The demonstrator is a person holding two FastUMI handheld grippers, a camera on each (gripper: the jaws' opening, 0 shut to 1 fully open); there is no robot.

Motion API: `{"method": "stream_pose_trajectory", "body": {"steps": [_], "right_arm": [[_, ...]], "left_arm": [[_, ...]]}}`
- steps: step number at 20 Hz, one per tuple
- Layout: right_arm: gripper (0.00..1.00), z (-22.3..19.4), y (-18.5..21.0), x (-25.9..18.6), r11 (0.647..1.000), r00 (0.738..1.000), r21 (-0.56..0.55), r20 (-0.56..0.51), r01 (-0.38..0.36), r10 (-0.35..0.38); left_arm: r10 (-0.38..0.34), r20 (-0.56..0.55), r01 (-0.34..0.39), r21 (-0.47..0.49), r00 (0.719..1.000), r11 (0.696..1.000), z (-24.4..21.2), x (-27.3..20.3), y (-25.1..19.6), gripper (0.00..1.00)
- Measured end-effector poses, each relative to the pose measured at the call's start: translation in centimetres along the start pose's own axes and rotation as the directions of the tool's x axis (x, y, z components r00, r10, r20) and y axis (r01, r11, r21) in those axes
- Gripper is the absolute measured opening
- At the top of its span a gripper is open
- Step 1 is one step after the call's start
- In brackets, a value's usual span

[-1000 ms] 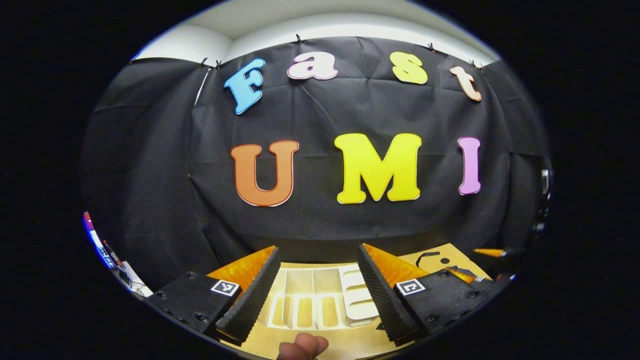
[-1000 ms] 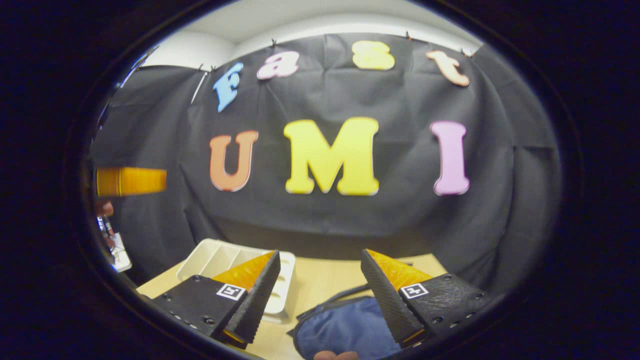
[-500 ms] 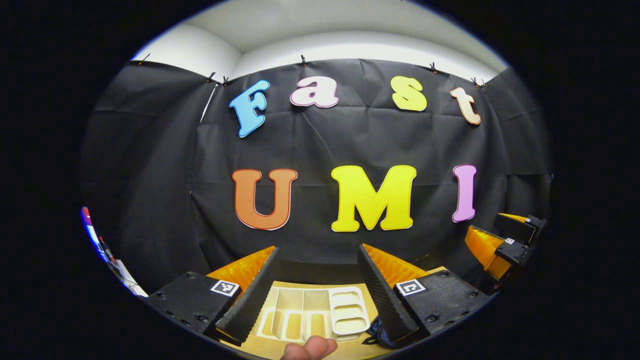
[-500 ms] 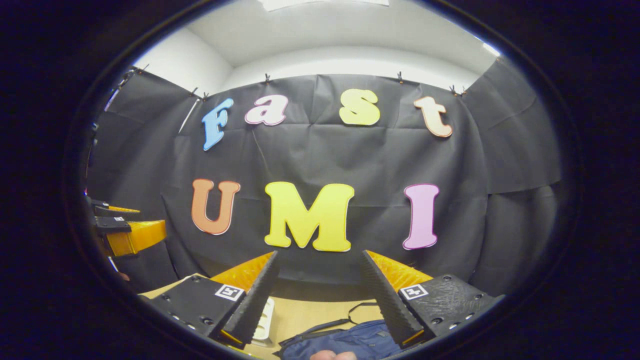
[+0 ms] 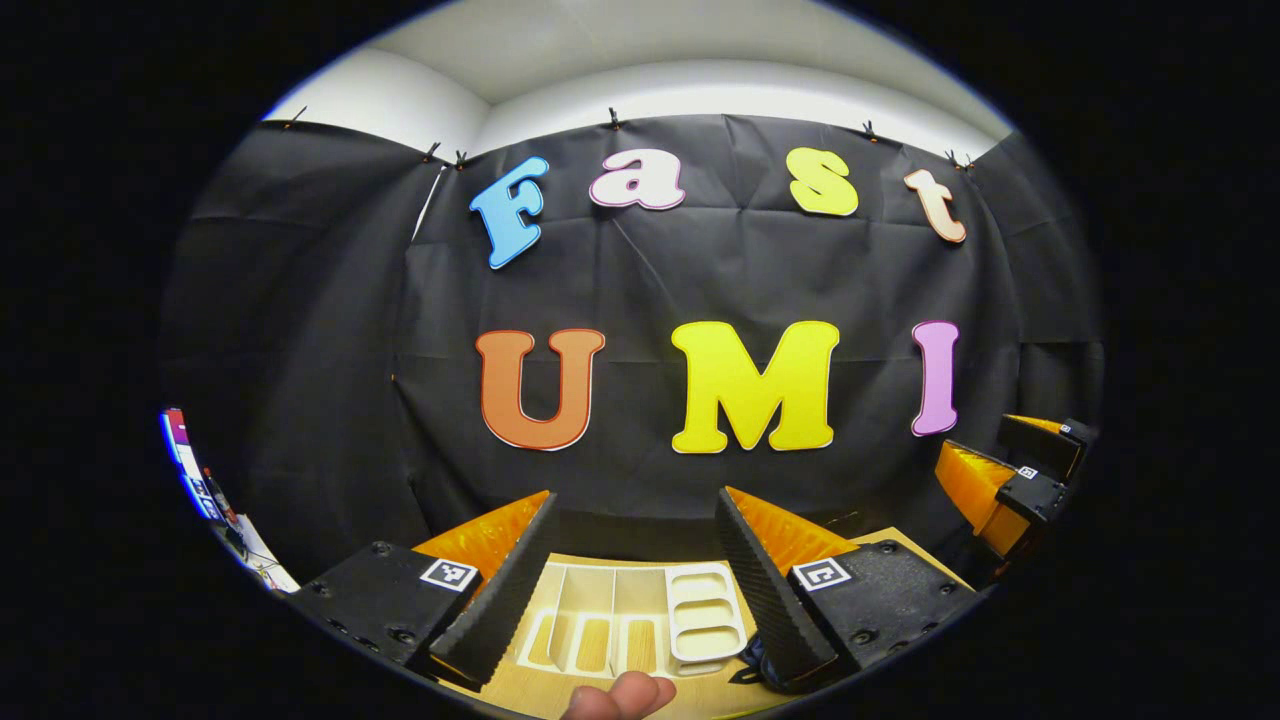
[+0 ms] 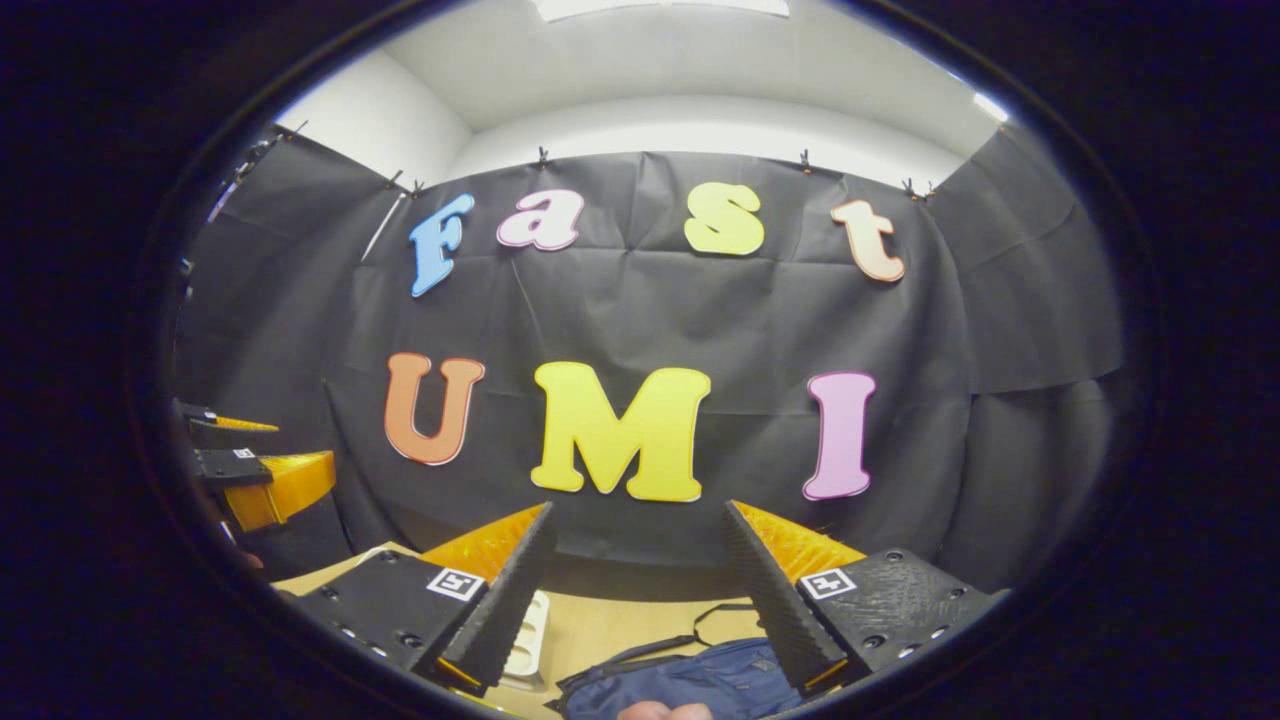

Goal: Open the schoolbag, grab two books from the bookshelf and put them into the schoolbag.

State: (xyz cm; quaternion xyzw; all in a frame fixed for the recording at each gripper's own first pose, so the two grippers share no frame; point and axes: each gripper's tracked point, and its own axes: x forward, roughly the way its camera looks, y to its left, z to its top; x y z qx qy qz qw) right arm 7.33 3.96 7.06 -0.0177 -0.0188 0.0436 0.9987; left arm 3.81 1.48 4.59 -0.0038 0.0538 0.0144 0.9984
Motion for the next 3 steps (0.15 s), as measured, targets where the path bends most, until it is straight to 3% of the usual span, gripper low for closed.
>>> {"method": "stream_pose_trajectory", "body": {"steps": [1,3], "right_arm": [[0.99,0.11,0.25,0.04,1.0,1.0,-0.005,0.003,-0.002,0.002],[0.98,0.03,0.53,0.0,1.0,1.0,-0.011,-0.003,-0.006,0.006]], "left_arm": [[-0.002,0.0,0.002,0.0,1.0,1.0,-0.03,-0.06,0.04,0.94],[-0.001,-0.005,0.001,-0.004,1.0,1.0,-0.21,-0.17,0.1,0.98]]}}
